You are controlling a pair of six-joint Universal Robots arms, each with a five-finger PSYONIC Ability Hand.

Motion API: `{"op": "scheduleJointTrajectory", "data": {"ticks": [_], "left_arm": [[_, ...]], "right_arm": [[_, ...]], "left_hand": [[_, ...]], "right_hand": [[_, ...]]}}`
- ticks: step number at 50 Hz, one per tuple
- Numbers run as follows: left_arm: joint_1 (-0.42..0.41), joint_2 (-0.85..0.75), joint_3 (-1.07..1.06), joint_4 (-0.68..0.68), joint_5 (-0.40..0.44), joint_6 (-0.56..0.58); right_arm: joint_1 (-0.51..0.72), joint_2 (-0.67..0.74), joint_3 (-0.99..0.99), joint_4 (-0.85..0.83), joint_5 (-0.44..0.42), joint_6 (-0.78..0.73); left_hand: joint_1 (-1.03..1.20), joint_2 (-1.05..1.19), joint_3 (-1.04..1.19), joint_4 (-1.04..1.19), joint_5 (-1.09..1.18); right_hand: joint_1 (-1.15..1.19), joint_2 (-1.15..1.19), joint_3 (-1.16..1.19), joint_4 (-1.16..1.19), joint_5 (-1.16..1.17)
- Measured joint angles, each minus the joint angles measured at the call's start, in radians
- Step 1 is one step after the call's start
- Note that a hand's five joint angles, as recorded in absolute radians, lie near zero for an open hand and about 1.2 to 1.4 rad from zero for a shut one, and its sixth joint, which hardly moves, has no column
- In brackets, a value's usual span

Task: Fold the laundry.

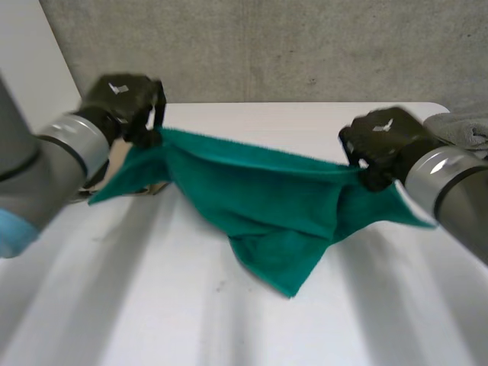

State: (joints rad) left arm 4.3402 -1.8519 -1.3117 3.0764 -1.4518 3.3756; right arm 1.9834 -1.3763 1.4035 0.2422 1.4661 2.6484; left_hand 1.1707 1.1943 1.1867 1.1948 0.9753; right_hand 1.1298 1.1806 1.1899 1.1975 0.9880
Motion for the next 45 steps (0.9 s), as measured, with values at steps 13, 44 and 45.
{"op": "scheduleJointTrajectory", "data": {"ticks": [13, 44, 45], "left_arm": [[-0.012, -0.433, 0.445, 0.189, -0.059, 0.197], [0.039, -0.195, -0.115, 0.294, -0.006, 0.035], [0.038, -0.211, -0.137, 0.297, 0.006, 0.043]], "right_arm": [[-0.014, 0.301, -0.152, -0.5, 0.04, -0.115], [0.005, 0.105, 0.143, -0.347, -0.081, -0.109], [0.009, 0.105, 0.169, -0.342, -0.097, -0.126]], "left_hand": [[0.0, 0.002, 0.003, 0.001, 0.0], [-0.27, -0.238, -0.234, -0.24, -0.205], [-0.572, -0.52, -0.49, -0.5, -0.464]], "right_hand": [[0.0, 0.0, 0.002, 0.001, 0.0], [0.0, 0.0, 0.002, 0.001, 0.031], [0.0, 0.0, 0.002, 0.001, 0.031]]}}
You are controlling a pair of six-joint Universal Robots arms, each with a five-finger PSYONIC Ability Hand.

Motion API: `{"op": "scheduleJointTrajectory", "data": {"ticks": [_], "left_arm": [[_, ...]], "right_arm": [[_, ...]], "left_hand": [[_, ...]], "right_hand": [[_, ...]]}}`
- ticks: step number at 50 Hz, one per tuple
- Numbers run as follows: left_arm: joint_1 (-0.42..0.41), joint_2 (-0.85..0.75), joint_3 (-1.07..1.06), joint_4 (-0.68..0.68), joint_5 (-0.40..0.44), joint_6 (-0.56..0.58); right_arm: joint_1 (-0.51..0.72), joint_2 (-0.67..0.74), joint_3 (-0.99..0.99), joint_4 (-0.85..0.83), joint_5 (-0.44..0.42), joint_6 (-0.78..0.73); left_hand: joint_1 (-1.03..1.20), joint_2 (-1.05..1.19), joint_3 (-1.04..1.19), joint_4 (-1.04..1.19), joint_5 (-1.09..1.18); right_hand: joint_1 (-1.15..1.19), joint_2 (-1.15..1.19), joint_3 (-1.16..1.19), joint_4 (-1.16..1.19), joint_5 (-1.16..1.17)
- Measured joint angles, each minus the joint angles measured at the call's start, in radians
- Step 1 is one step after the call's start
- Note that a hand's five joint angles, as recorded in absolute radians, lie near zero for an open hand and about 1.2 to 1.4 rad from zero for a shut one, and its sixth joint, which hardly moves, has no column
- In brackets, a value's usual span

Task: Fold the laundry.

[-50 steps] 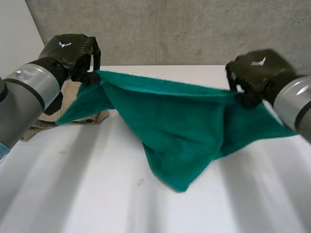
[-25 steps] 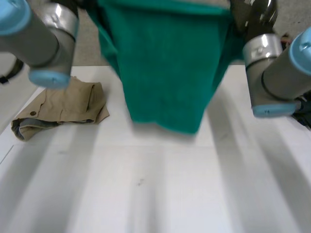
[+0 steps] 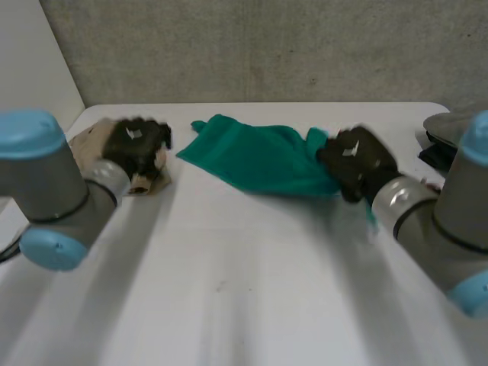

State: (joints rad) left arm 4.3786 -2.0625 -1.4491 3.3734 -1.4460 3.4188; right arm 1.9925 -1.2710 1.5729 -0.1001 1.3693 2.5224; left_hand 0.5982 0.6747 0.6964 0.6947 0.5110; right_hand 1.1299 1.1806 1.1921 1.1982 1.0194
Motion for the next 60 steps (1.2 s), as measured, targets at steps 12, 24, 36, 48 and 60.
{"op": "scheduleJointTrajectory", "data": {"ticks": [12, 24, 36, 48, 60], "left_arm": [[-0.022, -0.144, 0.076, -0.034, 0.002, 0.006], [-0.067, -0.224, 0.228, -0.176, -0.028, -0.14], [-0.158, -0.314, 0.392, -0.366, -0.086, -0.324], [-0.191, -0.296, 0.437, -0.45, -0.242, -0.319], [0.079, 0.297, 0.171, -0.358, 0.024, 0.06]], "right_arm": [[0.075, -0.051, -0.073, 0.021, 0.05, -0.048], [0.186, -0.161, -0.264, 0.242, 0.099, -0.029], [0.325, -0.188, -0.496, 0.435, 0.209, -0.024], [0.284, -0.239, -0.527, 0.474, 0.255, -0.038], [-0.06, -0.241, -0.376, 0.466, 0.143, -0.074]], "left_hand": [[-0.386, -0.465, -0.482, -0.494, -0.46], [-0.386, -0.465, -0.482, -0.494, -0.46], [-0.361, -0.439, -0.462, -0.463, -0.444], [0.582, 0.518, 0.488, 0.497, 0.47], [0.582, 0.521, 0.493, 0.499, 0.47]], "right_hand": [[0.0, 0.0, 0.0, 0.0, 0.0], [0.0, 0.0, 0.0, 0.0, 0.0], [0.0, 0.0, 0.0, 0.0, 0.0], [0.0, 0.0, 0.0, 0.0, 0.0], [0.0, 0.0, 0.0, 0.0, 0.0]]}}
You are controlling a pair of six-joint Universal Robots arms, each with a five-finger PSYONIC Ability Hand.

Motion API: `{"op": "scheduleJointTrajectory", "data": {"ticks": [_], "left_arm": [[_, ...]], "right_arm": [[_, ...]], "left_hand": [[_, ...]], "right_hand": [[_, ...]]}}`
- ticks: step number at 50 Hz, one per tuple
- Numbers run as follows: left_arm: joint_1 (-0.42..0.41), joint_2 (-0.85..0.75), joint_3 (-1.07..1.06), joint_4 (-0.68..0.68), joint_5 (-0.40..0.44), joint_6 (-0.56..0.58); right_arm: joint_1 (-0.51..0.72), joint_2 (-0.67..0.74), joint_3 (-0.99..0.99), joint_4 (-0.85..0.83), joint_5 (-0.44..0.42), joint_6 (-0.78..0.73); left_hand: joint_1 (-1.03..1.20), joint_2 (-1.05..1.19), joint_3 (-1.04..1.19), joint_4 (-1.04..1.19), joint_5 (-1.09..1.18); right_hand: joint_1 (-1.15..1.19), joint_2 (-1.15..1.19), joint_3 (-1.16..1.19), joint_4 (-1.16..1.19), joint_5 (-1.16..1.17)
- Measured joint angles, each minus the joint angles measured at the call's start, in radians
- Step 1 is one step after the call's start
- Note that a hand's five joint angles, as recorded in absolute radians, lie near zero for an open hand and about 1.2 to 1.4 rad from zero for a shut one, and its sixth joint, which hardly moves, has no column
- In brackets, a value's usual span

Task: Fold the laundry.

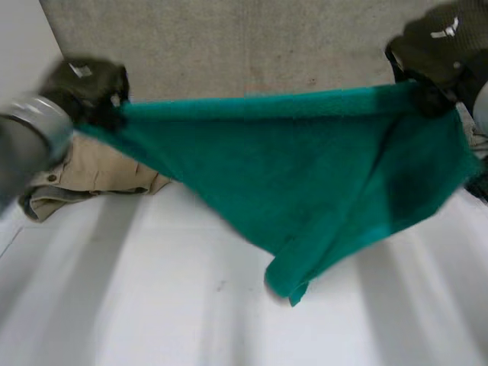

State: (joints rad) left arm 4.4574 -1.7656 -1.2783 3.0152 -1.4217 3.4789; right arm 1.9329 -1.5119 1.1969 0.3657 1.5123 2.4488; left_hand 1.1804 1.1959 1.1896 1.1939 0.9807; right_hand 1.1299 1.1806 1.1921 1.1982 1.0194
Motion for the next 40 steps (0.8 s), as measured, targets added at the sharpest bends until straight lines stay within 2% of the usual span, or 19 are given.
{"op": "scheduleJointTrajectory", "data": {"ticks": [4, 10, 14, 18, 25, 28, 31, 36, 40], "left_arm": [[0.047, 0.113, -0.025, -0.005, 0.091, 0.04], [0.05, 0.055, 0.02, -0.024, 0.102, 0.048], [0.03, -0.118, 0.133, -0.027, 0.071, 0.078], [0.007, -0.339, 0.351, -0.013, 0.036, 0.114], [-0.04, -0.568, 0.773, 0.066, 0.006, 0.096], [-0.064, -0.574, 0.888, 0.136, -0.029, 0.05], [-0.078, -0.537, 0.918, 0.235, -0.083, 0.005], [-0.069, -0.444, 0.81, 0.412, -0.137, -0.046], [-0.053, -0.374, 0.645, 0.489, -0.099, -0.071]], "right_arm": [[-0.063, 0.012, 0.066, -0.012, -0.05, 0.033], [-0.09, 0.071, 0.121, -0.07, -0.08, 0.087], [-0.092, 0.16, 0.124, -0.176, -0.083, 0.118], [-0.091, 0.288, 0.07, -0.364, -0.067, 0.14], [-0.079, 0.471, -0.149, -0.696, 0.016, 0.167], [-0.073, 0.502, -0.233, -0.782, 0.059, 0.179], [-0.073, 0.497, -0.289, -0.861, 0.099, 0.198], [-0.087, 0.45, -0.292, -0.922, 0.103, 0.225], [-0.102, 0.406, -0.249, -0.892, 0.058, 0.242]], "left_hand": [[0.0, 0.0, 0.0, 0.0, 0.0], [0.0, 0.0, 0.0, 0.0, 0.0], [0.0, 0.001, 0.001, 0.0, 0.0], [0.0, 0.002, 0.001, 0.001, 0.0], [0.0, 0.002, 0.001, 0.001, 0.0], [0.0, 0.002, 0.001, 0.001, 0.0], [0.0, 0.002, 0.001, 0.001, 0.0], [0.0, 0.002, 0.001, 0.001, 0.0], [0.0, 0.002, 0.002, 0.001, 0.0]], "right_hand": [[0.0, 0.0, 0.0, 0.0, 0.0], [0.0, 0.0, 0.0, 0.0, 0.002], [0.0, 0.0, 0.0, 0.0, 0.002], [0.0, 0.0, 0.0, 0.0, 0.002], [0.0, 0.0, 0.001, 0.0, 0.002], [0.0, 0.0, 0.001, 0.0, 0.004], [0.0, 0.0, 0.001, 0.0, 0.004], [0.0, 0.0, 0.001, 0.0, 0.004], [0.0, 0.0, 0.001, 0.0, 0.005]]}}
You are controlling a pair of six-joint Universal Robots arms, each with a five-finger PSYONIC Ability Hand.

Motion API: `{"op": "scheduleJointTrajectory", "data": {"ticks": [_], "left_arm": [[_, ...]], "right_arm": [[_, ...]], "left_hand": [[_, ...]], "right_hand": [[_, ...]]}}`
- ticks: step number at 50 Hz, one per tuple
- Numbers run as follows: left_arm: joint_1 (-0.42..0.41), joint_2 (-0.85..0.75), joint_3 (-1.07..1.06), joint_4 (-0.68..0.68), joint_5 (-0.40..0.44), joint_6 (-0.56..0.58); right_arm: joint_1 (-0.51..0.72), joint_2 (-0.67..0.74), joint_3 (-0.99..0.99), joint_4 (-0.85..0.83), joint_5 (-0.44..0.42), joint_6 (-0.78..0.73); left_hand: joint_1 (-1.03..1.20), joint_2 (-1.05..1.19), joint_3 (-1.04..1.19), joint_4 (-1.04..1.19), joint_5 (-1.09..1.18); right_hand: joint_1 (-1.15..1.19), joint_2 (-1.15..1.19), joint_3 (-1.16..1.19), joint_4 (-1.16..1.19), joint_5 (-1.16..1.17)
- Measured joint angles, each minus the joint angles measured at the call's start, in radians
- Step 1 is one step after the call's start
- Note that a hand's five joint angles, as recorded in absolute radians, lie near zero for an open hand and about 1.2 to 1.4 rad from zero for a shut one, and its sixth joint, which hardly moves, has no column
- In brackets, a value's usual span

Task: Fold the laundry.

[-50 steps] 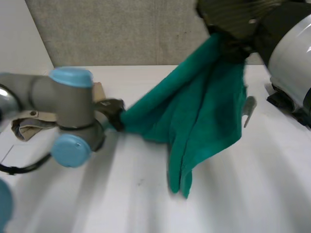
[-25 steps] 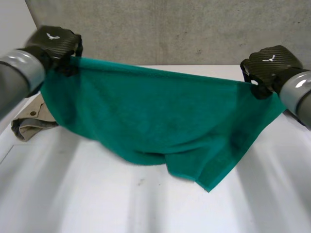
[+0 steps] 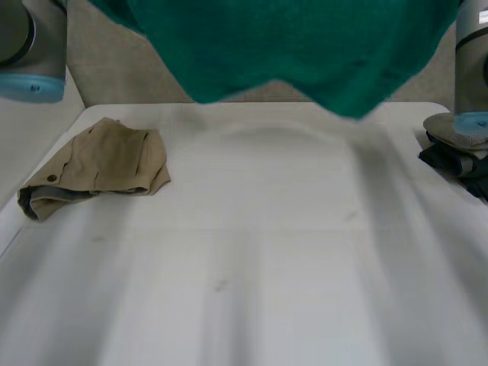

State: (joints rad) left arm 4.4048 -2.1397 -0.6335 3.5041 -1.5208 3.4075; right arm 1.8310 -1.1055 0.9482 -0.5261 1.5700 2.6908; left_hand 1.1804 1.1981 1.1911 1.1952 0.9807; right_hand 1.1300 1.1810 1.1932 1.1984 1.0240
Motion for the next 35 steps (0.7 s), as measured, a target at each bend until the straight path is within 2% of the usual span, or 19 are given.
{"op": "scheduleJointTrajectory", "data": {"ticks": [8, 14, 16, 21, 23, 25, 26, 28, 35], "left_arm": [[0.022, 0.074, -0.339, 0.0, 0.122, -0.021], [0.034, 0.075, -0.535, -0.027, 0.136, 0.007], [0.045, 0.057, -0.641, -0.045, 0.133, 0.047], [0.06, 0.002, -0.74, -0.059, 0.134, 0.121], [0.066, -0.029, -0.761, -0.063, 0.136, 0.159], [0.072, -0.05, -0.767, -0.065, 0.137, 0.185], [0.076, -0.062, -0.768, -0.066, 0.138, 0.199], [0.085, -0.086, -0.763, -0.067, 0.139, 0.228], [0.111, -0.13, -0.715, -0.084, 0.122, 0.274]], "right_arm": [[-0.024, -0.075, 0.191, 0.156, -0.13, 0.036], [-0.045, -0.1, 0.358, 0.232, -0.189, 0.041], [-0.063, -0.094, 0.475, 0.264, -0.212, 0.033], [-0.089, -0.057, 0.612, 0.277, -0.234, 0.003], [-0.1, -0.037, 0.656, 0.277, -0.244, -0.016], [-0.108, -0.023, 0.682, 0.277, -0.253, -0.034], [-0.112, -0.017, 0.692, 0.277, -0.257, -0.043], [-0.119, -0.007, 0.709, 0.277, -0.265, -0.063], [-0.123, -0.005, 0.721, 0.284, -0.271, -0.088]], "left_hand": [[0.0, 0.0, 0.0, 0.0, 0.0], [0.0, 0.0, 0.0, 0.0, 0.0], [0.0, 0.0, 0.0, 0.0, 0.0], [-0.002, -0.001, -0.001, -0.001, 0.0], [-0.124, -0.128, -0.122, -0.125, -0.087], [-0.147, -0.156, -0.142, -0.146, -0.106], [-0.324, -0.321, -0.311, -0.318, -0.277], [-0.512, -0.505, -0.496, -0.498, -0.46], [-0.604, -0.62, -0.611, -0.622, -0.594]], "right_hand": [[0.0, 0.0, 0.0, 0.0, 0.003], [0.0, 0.0, 0.0, 0.0, 0.004], [0.0, 0.0, 0.0, 0.0, 0.003], [0.0, 0.0, 0.0, 0.0, 0.003], [0.0, 0.0, 0.0, 0.0, 0.003], [0.0, 0.0, 0.0, 0.0, 0.003], [0.0, 0.0, 0.0, 0.0, 0.003], [0.0, 0.0, 0.0, 0.0, 0.003], [0.0, 0.0, 0.0, 0.0, 0.003]]}}
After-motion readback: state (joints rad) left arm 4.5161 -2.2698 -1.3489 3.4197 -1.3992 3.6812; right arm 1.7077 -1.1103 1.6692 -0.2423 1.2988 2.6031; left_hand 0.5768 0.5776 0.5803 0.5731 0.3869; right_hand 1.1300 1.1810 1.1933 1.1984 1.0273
